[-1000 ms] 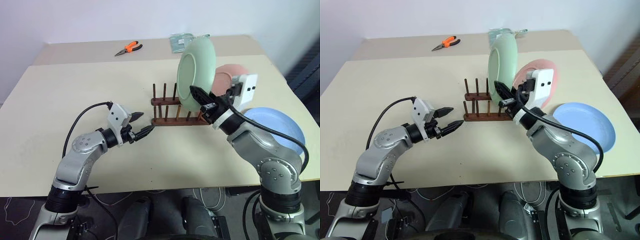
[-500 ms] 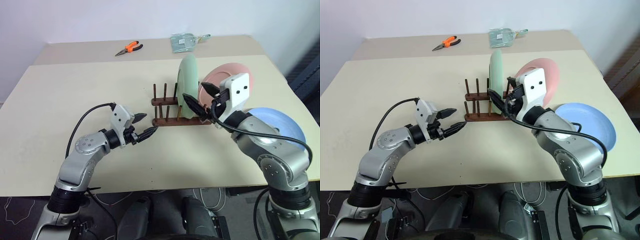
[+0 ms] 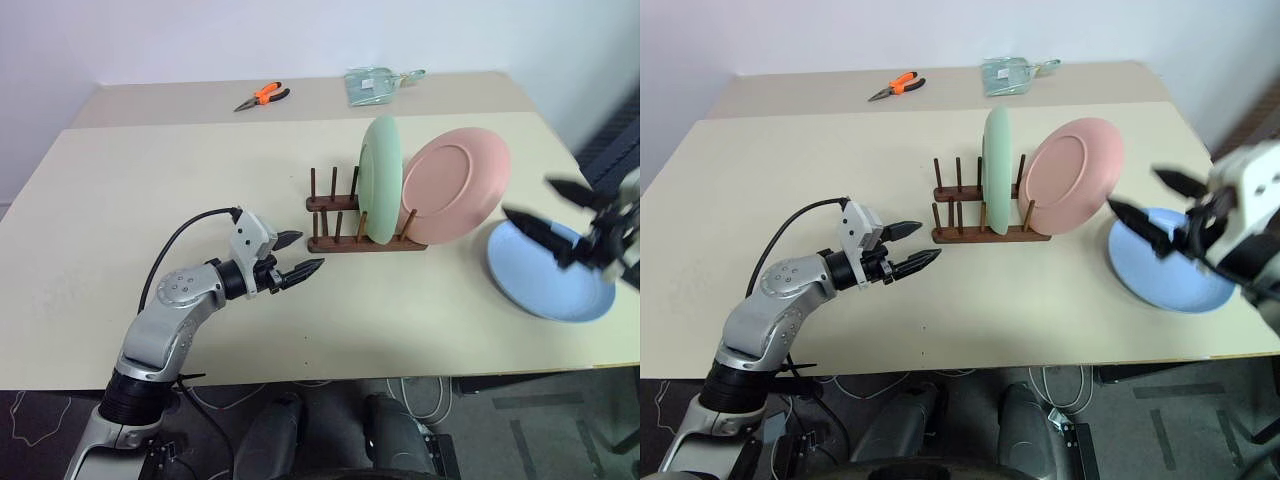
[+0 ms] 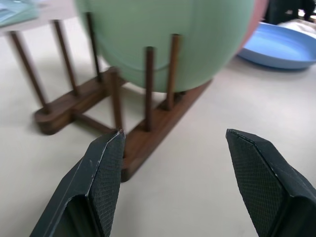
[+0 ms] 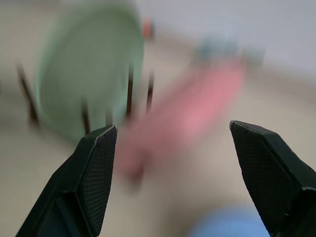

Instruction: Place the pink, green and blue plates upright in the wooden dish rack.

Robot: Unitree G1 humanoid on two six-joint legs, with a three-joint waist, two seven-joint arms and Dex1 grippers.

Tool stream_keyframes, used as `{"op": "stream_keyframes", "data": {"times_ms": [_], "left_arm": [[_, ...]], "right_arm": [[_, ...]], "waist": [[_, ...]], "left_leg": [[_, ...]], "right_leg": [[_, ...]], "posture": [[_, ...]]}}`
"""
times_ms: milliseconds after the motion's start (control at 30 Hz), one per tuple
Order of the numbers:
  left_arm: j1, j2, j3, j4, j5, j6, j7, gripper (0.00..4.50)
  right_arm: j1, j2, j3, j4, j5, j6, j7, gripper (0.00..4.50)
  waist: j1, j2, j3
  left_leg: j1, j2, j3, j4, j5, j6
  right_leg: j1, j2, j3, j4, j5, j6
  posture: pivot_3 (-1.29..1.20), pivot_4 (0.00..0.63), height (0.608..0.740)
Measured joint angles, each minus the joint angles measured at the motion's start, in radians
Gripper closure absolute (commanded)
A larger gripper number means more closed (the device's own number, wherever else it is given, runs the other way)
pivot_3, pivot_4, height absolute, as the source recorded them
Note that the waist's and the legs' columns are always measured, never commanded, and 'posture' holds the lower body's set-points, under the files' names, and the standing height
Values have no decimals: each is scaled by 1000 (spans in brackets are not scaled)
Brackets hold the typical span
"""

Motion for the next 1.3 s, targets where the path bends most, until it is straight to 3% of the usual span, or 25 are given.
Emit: {"op": "stream_keyframes", "data": {"times_ms": [267,367,533,567,833,1067,1200,1300], "left_arm": [[-24,-22,-47,15,4,-9,-21,1134],[-24,-23,-54,14,5,-9,-20,1134],[-24,-25,-64,14,8,-9,-18,1134],[-23,-25,-64,14,8,-9,-18,1134],[-14,-25,-66,4,12,-12,-15,1134],[-17,-35,-45,21,33,-56,24,1134],[-18,-30,-2,45,46,-76,44,1134],[-13,-10,26,48,43,-83,41,1134]], "right_arm": [[55,57,299,104,-347,-107,-132,793],[34,85,354,157,-410,-115,-171,1589],[8,104,367,201,-466,-131,-192,4204],[4,105,366,203,-468,-137,-192,4361],[-66,105,321,222,-510,-158,-215,4361],[-364,125,232,183,-458,-177,-264,4361],[-555,153,221,94,-322,-142,-262,4361],[-712,214,203,20,-37,-15,-260,4361]], "waist": [[3,-1,0],[5,-1,0],[5,-1,0],[4,-1,0],[3,-1,0],[0,0,0],[3,-1,0],[2,-1,1]], "left_leg": [[0,3,2,0,0,0],[0,2,2,1,0,0],[0,2,2,1,0,0],[0,2,2,1,0,0],[0,2,2,1,0,0],[0,3,2,0,0,0],[0,4,1,0,0,0],[-1,5,1,-1,0,0]], "right_leg": [[-1,1,0,-1,2,-2],[-1,0,0,-1,3,0],[0,1,0,-2,3,0],[0,1,0,-2,3,0],[0,1,0,-2,3,0],[-1,2,0,-2,4,0],[-1,2,0,-2,4,1],[-1,4,0,-5,6,-1]], "posture": [[0,150,732],[0,150,732],[0,150,732],[0,150,732],[0,150,732],[0,150,732],[0,150,732],[0,150,732]]}}
